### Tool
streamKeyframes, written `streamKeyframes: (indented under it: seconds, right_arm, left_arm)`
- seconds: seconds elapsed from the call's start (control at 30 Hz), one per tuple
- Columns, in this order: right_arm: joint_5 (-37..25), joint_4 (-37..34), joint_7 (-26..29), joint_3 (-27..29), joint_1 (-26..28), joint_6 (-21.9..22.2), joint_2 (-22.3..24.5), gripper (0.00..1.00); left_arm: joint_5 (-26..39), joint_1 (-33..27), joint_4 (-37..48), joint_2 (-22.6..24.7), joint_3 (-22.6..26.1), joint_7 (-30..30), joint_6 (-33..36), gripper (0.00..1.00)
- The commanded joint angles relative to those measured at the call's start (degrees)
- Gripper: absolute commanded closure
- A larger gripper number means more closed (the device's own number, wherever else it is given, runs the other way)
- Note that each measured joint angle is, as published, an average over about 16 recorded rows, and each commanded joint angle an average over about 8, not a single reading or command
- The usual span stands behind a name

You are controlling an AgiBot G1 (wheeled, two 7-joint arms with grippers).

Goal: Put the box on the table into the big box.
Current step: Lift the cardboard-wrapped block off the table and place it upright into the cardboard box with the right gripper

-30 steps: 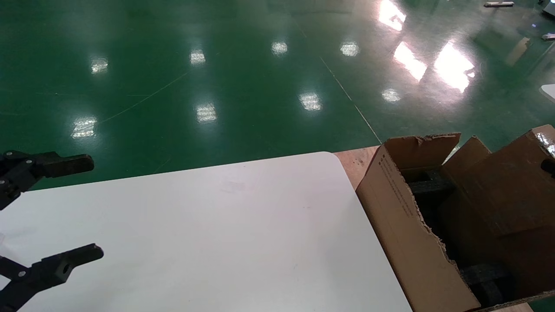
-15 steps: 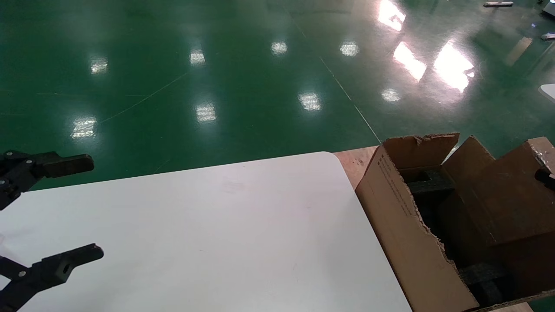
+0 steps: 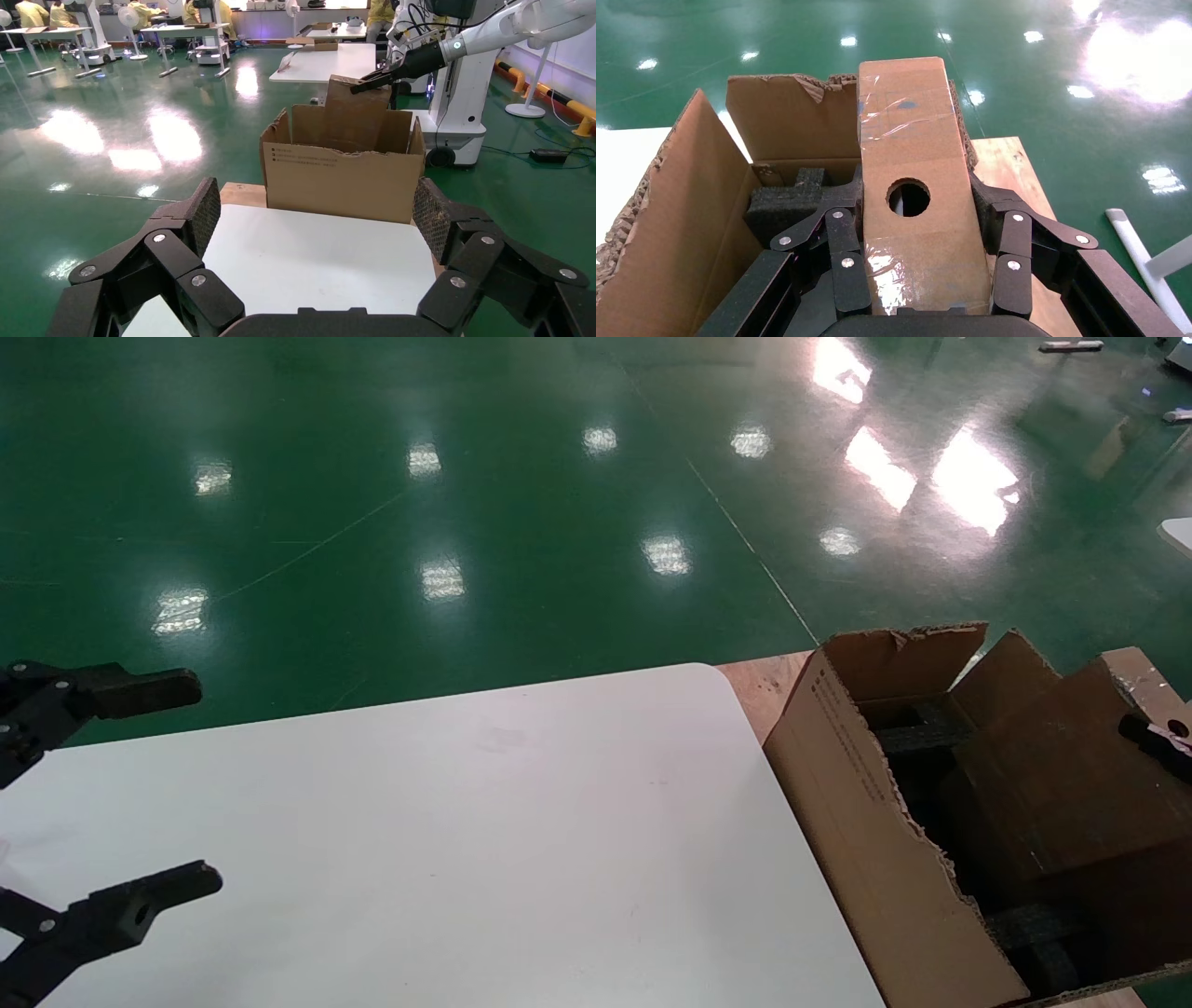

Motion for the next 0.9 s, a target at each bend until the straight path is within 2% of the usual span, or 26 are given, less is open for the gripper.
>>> streamKeyframes:
  seconds: [0.03,0.9]
  right_arm:
    - [-0.1,-0.1,-0.2,-0.3,0.4,0.1,-0.1,1.00]
    - [-2.4,-7.7,-2.0,-4.5,4.5,0.9,-4.5,1.00]
  left_arm:
    - [0.0,0.0,0.0,0.0,0.0,0.0,0.0,0.00]
    - [0.0,0.0,0.0,0.0,0.0,0.0,0.0,0.00]
